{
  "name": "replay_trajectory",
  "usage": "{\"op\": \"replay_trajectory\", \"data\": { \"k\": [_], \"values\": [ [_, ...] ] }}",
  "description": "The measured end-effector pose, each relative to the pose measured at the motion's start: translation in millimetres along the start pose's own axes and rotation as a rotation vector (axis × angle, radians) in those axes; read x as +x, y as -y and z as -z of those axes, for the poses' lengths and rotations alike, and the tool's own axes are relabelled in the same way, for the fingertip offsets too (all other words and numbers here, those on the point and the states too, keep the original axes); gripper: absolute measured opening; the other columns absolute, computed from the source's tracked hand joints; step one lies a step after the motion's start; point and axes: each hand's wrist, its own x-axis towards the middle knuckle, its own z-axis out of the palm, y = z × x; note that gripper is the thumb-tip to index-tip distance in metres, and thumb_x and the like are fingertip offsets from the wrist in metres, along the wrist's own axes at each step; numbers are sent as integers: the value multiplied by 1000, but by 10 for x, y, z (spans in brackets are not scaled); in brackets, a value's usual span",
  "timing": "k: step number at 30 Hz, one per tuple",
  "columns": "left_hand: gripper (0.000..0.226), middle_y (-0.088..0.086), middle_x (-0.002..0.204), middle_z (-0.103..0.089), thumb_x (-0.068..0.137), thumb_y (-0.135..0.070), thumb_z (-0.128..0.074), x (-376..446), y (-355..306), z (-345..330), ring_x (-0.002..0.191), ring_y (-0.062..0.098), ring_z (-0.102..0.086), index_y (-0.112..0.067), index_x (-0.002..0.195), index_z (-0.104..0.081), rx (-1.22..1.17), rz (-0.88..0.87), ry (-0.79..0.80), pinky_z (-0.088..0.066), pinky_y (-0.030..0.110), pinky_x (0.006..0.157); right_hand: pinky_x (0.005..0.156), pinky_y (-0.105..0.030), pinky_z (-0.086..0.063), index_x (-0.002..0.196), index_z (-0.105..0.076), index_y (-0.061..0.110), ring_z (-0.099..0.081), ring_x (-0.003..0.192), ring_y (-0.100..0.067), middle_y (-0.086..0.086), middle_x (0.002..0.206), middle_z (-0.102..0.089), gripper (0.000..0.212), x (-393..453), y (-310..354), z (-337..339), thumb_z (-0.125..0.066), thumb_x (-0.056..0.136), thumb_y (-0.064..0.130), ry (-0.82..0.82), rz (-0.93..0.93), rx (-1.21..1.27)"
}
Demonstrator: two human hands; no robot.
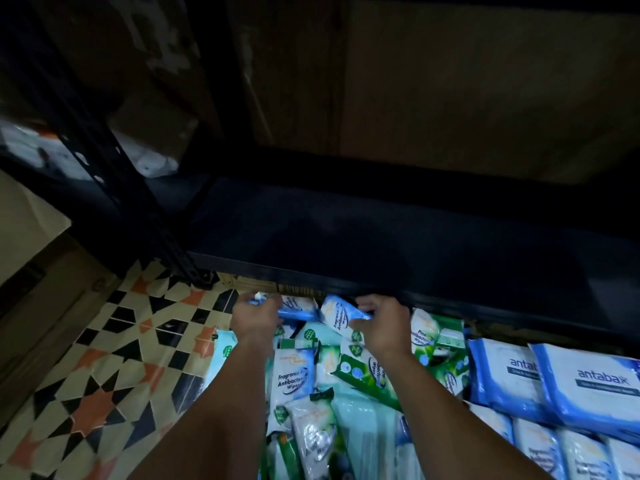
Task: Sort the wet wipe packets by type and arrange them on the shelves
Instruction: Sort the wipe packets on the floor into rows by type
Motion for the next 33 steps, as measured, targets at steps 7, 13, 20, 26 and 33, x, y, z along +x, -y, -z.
{"op": "replay_trajectory", "data": {
  "k": [7, 13, 20, 26, 33],
  "values": [
    [41, 23, 100, -67, 80, 6, -70, -395, 12, 145, 86, 38, -70, -11, 116, -59, -146, -17, 155, -62, 46, 74, 77, -12, -44, 104, -78, 17, -65, 89, -7, 3, 99, -74, 29, -216, 144, 265, -85, 78, 5, -56, 87, 108],
    [41, 23, 86, -65, 66, -9, -83, -725, 73, 240, 69, 31, -63, -22, 98, -59, -117, -88, 169, -60, 57, 71, 76, -21, -52, 78, -72, 22, -66, 81, -9, 4, 85, -72, 19, -462, 91, 582, -85, 77, 7, -177, 90, 111],
    [42, 10, 68, -57, 68, -4, -86, -1219, 70, 187, 61, 23, -53, -12, 72, -45, -138, -201, 280, -45, 47, 59, 68, -31, -57, 82, -72, 14, -69, 74, -21, -6, 81, -74, 21, -770, -184, 1034, -87, 72, 2, -240, -143, 546],
    [54, 14, 88, -63, 70, 14, -79, -1719, 146, -72, 66, 24, -62, -14, 103, -47, -35, -209, 529, -47, 38, 59, 67, -33, -51, 105, -70, 14, -69, 87, -24, -5, 102, -72, 37, -1063, -612, 1454, -85, 73, 1, -180, -321, 753],
    [44, 10, 81, -73, 80, 11, -74, -2380, 343, -448, 70, 28, -68, -17, 111, -62, 120, -98, 870, -51, 35, 60, 102, -48, -51, 117, -72, 22, -59, 123, -27, -4, 132, -63, 40, -1479, -1243, 1969, -79, 82, 5, -83, -409, 852]
  ]
}}
